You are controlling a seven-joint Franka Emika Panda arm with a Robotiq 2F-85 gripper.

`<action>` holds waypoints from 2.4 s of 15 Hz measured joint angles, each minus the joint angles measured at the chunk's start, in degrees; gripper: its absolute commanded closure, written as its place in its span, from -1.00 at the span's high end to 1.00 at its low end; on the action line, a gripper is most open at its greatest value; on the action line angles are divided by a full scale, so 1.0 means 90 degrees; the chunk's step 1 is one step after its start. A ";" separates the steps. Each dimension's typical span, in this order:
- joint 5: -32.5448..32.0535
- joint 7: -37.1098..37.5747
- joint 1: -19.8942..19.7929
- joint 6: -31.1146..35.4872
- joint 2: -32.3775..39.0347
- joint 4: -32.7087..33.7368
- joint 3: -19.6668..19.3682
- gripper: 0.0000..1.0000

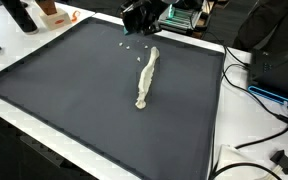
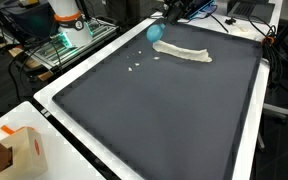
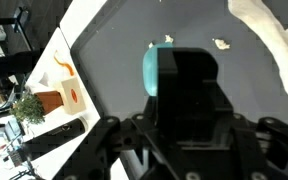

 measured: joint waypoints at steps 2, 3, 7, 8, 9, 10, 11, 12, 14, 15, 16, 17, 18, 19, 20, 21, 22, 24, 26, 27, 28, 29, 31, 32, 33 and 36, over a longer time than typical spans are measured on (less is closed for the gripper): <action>-0.0053 -0.0097 0.0032 0.0188 -0.0004 0.0001 0.0000 -0.50; -0.0070 -0.0157 0.0040 0.0284 -0.0007 0.0001 0.0000 -0.50; -0.0077 -0.0488 0.0048 0.0711 -0.0079 -0.0006 0.0000 -0.50; -0.0077 -0.0582 0.0048 0.0796 -0.0116 -0.0008 0.0000 -0.50; -0.0076 -0.0681 0.0048 0.0880 -0.0162 -0.0014 0.0000 -0.50; -0.0076 -0.0772 0.0047 0.0953 -0.0212 -0.0019 0.0000 -0.50; -0.0076 -0.0862 0.0047 0.1006 -0.0269 -0.0025 0.0000 -0.50; -0.0076 -0.0961 0.0047 0.1041 -0.0337 -0.0036 0.0001 -0.50; -0.0075 -0.1137 0.0047 0.1080 -0.0488 -0.0068 0.0004 -0.50; -0.0069 -0.1221 0.0047 0.1097 -0.0576 -0.0090 0.0005 -0.50; -0.0051 -0.1306 0.0046 0.1119 -0.0672 -0.0114 0.0008 -0.50; -0.0025 -0.1395 0.0042 0.1152 -0.0772 -0.0146 0.0011 -0.50; 0.0006 -0.1482 0.0035 0.1192 -0.0884 -0.0195 0.0016 -0.50; 0.0052 -0.1571 0.0021 0.1229 -0.0994 -0.0242 0.0025 -0.50; 0.0112 -0.1672 0.0006 0.1280 -0.1107 -0.0289 0.0029 -0.50; 0.0189 -0.1772 -0.0013 0.1360 -0.1234 -0.0355 0.0033 -0.50; 0.0278 -0.1879 -0.0036 0.1444 -0.1357 -0.0428 0.0037 -0.50; 0.0493 -0.2104 -0.0097 0.1618 -0.1627 -0.0594 0.0054 -0.50; 0.0772 -0.2369 -0.0172 0.1818 -0.1899 -0.0779 0.0066 -0.50; 0.0927 -0.2515 -0.0216 0.1934 -0.2038 -0.0878 0.0071 -0.50; 0.1083 -0.2666 -0.0263 0.2025 -0.2169 -0.0973 0.0078 -0.50; 0.1242 -0.2812 -0.0308 0.2113 -0.2295 -0.1065 0.0081 -0.50; 0.1566 -0.3095 -0.0396 0.2253 -0.2521 -0.1236 0.0083 -0.50; 0.1726 -0.3225 -0.0437 0.2304 -0.2625 -0.1314 0.0083 -0.50; 0.1872 -0.3338 -0.0476 0.2349 -0.2723 -0.1391 0.0084 -0.50; 0.2335 -0.3627 -0.0575 0.2420 -0.2992 -0.1597 0.0085 -0.50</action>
